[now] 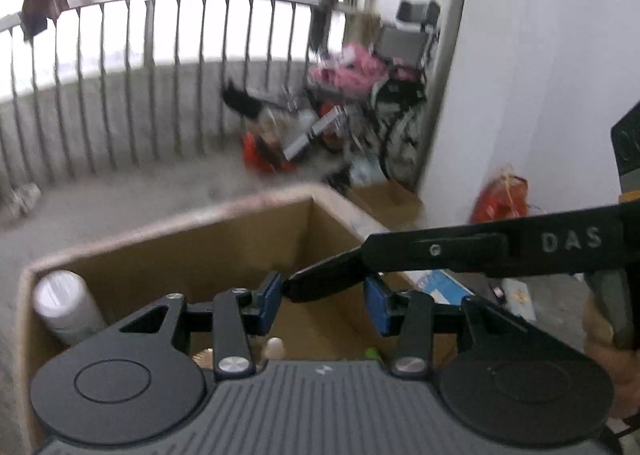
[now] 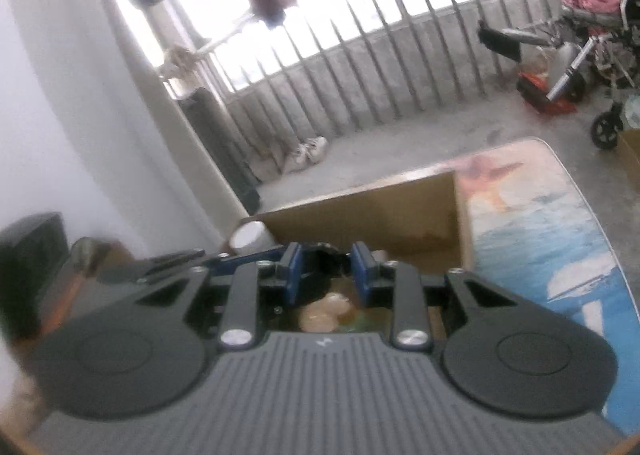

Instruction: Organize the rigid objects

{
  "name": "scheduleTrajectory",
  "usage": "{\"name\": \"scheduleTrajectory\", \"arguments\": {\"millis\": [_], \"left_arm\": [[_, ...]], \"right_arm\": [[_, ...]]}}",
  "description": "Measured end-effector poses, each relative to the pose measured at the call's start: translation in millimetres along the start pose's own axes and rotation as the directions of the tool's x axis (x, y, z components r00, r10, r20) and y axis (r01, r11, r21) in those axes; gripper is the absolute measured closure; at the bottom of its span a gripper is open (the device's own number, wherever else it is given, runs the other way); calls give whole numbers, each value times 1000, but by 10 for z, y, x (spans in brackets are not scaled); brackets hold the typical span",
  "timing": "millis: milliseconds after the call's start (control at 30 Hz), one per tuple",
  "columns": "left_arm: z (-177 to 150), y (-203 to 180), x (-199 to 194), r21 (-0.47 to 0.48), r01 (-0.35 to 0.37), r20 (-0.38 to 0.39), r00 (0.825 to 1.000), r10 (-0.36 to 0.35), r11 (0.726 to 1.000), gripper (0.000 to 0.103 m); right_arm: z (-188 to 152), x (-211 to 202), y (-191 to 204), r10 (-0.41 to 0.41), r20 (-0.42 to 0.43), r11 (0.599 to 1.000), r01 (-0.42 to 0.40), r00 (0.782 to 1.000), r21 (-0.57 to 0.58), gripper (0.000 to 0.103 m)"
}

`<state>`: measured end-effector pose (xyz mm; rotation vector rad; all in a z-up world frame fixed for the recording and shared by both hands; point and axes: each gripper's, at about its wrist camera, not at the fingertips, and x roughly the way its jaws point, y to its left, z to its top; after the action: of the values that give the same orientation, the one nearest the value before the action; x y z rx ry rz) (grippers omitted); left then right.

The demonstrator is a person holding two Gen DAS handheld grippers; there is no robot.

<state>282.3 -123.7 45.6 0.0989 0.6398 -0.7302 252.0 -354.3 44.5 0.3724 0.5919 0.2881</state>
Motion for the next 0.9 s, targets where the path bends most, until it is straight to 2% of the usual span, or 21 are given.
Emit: {"name": "scheduleTrajectory", "arguments": {"millis": [67,133,200,300,500,733,900], "left_arm": [[22,67,182,-21,23,-49,999,-24,1000,57],[29,122,278,-37,25,-62,998,-28,999,49],[2,143,273,-38,22,-51,998,-24,999,45],[-27,139,160,-32,25,-30,999,-26,999,45],[-70,117,-391,-41,7,56,998,-5,999,43],[-478,194,-1223,-102,-8,144,989,22,995,38],[-933,225,-1464,-142,-21,114,993,38,990,37]], "right_arm": [[35,95,-134,-13,-20,1000,13,1000,12,76],[66,174,-222,-12,-27,1000,13,1000,18,75],[66,217,-247,-26,-20,1000,26,999,10,75],[61,200,-270,-29,-6,999,29,1000,14,75],[-3,-187,-145,-36,51,999,36,998,3,75],[-260,-849,-10,-32,105,999,28,994,42,74],[-637,-1040,44,5,66,994,-12,998,106,74]]}}
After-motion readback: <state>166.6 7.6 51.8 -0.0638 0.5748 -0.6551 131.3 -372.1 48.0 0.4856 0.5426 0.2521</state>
